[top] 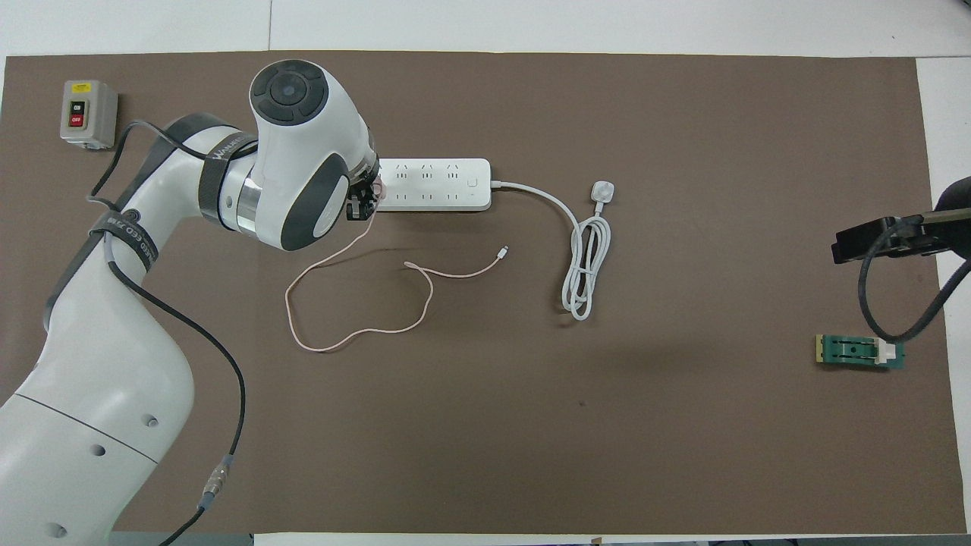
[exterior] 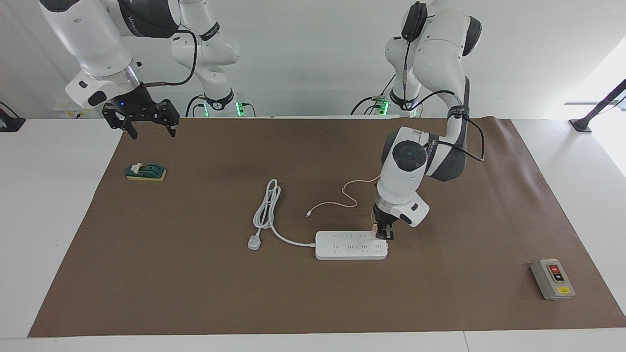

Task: Plug charger into power strip

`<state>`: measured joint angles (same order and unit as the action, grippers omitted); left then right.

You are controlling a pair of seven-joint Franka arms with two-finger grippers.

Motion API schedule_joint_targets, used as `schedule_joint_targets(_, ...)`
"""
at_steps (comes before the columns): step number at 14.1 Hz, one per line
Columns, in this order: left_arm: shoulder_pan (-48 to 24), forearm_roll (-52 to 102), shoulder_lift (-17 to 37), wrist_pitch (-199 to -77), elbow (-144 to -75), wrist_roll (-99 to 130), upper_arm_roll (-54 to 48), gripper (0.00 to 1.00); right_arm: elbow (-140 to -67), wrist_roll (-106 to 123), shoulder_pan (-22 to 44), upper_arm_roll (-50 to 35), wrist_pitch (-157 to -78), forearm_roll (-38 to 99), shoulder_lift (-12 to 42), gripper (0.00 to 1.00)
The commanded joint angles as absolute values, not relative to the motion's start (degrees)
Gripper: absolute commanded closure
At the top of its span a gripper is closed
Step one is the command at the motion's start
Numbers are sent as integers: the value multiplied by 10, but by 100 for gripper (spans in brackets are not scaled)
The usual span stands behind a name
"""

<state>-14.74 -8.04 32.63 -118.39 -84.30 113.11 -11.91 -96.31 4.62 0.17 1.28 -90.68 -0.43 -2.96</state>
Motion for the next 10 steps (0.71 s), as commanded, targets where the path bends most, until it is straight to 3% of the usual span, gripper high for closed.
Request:
schedule_joint_targets(1, -148, -93, 327, -1200, -878, 1123, -112, 100, -965, 38, -7, 5, -899, 4, -36, 0)
schedule_joint_targets(10, -146, -108, 330, -1220, -887, 1123, -112, 100, -965, 38, -7, 5, -899, 4, -36, 0)
